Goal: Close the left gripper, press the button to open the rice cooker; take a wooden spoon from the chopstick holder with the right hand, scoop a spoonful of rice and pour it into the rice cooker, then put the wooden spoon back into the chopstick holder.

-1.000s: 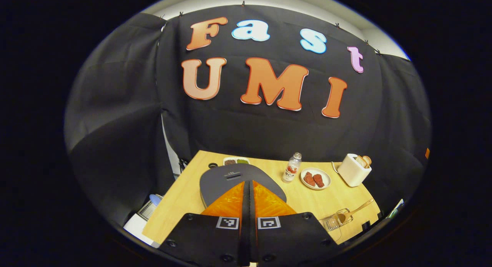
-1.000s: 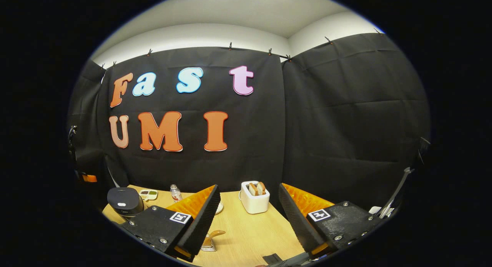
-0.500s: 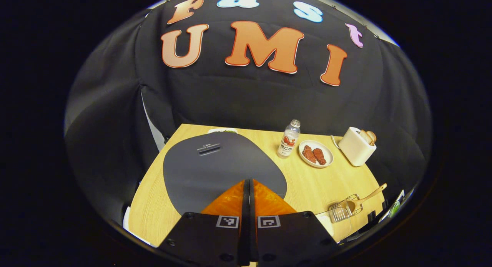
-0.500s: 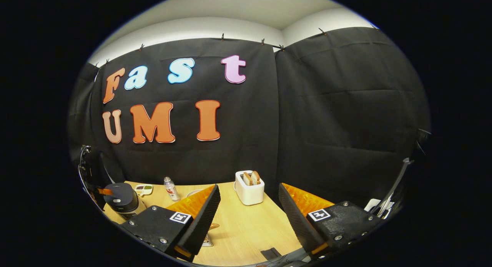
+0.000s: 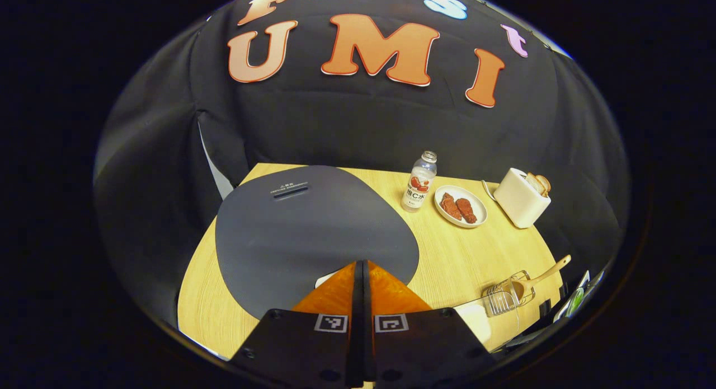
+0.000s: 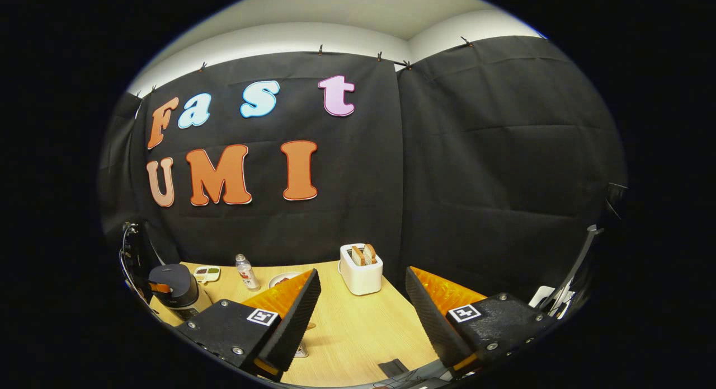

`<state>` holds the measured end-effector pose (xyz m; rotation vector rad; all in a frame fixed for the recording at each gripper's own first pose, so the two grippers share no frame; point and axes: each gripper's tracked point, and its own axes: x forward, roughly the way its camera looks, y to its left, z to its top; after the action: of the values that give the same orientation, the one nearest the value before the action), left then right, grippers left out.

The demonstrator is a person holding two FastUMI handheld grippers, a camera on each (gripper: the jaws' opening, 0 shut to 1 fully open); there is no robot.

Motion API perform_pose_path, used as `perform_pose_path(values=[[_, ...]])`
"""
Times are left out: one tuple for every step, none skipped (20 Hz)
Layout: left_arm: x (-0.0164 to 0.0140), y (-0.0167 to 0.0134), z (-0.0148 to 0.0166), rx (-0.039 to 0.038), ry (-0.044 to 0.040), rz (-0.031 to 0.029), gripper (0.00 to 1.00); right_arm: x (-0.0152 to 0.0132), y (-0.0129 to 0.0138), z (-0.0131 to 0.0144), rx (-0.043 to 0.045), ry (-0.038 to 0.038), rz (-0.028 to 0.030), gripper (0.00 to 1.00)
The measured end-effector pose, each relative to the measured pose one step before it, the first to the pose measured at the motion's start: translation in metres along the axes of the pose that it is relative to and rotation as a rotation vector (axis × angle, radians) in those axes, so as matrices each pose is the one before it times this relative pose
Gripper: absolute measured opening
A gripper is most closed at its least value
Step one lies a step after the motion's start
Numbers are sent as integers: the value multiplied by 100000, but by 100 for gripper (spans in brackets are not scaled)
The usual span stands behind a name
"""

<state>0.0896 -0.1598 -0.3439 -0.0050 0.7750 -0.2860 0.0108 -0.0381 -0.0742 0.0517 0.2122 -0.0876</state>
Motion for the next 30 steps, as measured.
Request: perform_pose_path(values=[[114,77,-407,-661,1466,761,0,-51,47,-109,110,264,63,95],[50,4,-467,674,831,615,4,-34,34,-64,232,-52,127,95],[-16,-94,110,1769,-1103,408,4,-73,74,-134,330,30,139,95],[157,27,104,2002,-869,-28,5,9,72,-217,427,321,176,95],[-44,-46,-266,-210,1058,-206,5,-39,-33,-264,505,710,110,95],[17,-61,48,-2058,778,-837,5,-39,11,-297,384,828,149,95],[-88,-39,-27,-3260,1505,-1337,0,-168,-14,-233,237,420,142,95],[-169,-74,-217,-3532,1413,-1398,5,-98,-19,-166,310,306,-74,95],[59,24,30,-483,-543,-1256,5,-150,-30,-262,215,483,152,95],[69,119,159,2055,-1089,-167,5,-98,-21,-205,57,131,-118,95],[-16,45,172,2334,-321,358,5,-20,-41,-175,-262,318,-10,95],[87,53,385,466,12,688,5,6,17,-233,-408,647,-141,95],[-176,-147,208,-917,602,863,5,20,98,-60,-453,231,-45,95],[-251,-78,621,-961,-769,714,5,-93,-30,-1,-360,-525,205,95],[-446,245,409,-74,-1010,1738,4,-197,39,103,-159,-718,538,95],[-829,84,817,353,-2013,923,4,26,139,379,22,-818,585,95],[-851,102,1639,469,-5707,1183,5,17,182,391,144,-1159,376,95],[-934,319,2020,1275,-5453,1224,5,78,223,381,269,-1121,347,95],[-1060,513,2478,1279,-5953,1759,0,-15,210,275,479,-1250,511,95],[-1150,671,2330,1142,-5298,1961,4,-48,191,323,671,-1418,555,95],[-1292,795,2090,328,-5028,1781,4,-145,62,242,710,-1354,673,95],[-1109,500,1984,-812,-4450,852,4,-56,268,209,878,-1255,729,95],[-1203,227,1621,-2359,-3690,-512,4,-1,222,111,908,-1065,803,95],[-1149,236,1428,-2114,-3402,-227,4,72,367,125,1132,-1030,827,100],[-1270,616,1277,-1438,-3280,-85,4,109,226,-82,1252,-953,970,100],[-1153,521,1286,-234,-3284,392,0,195,323,-126,1348,-482,833,95],[-848,671,776,643,-3132,518,4,190,132,-293,1454,-711,1017,95],[-1141,565,1301,1034,-3087,868,4,271,232,-134,1313,-1040,972,95],[-977,446,1099,901,-2544,935,4,348,245,-505,1304,-339,861,95],[-1041,432,1158,731,-2580,378,4,423,254,-659,1286,86,813,95]])
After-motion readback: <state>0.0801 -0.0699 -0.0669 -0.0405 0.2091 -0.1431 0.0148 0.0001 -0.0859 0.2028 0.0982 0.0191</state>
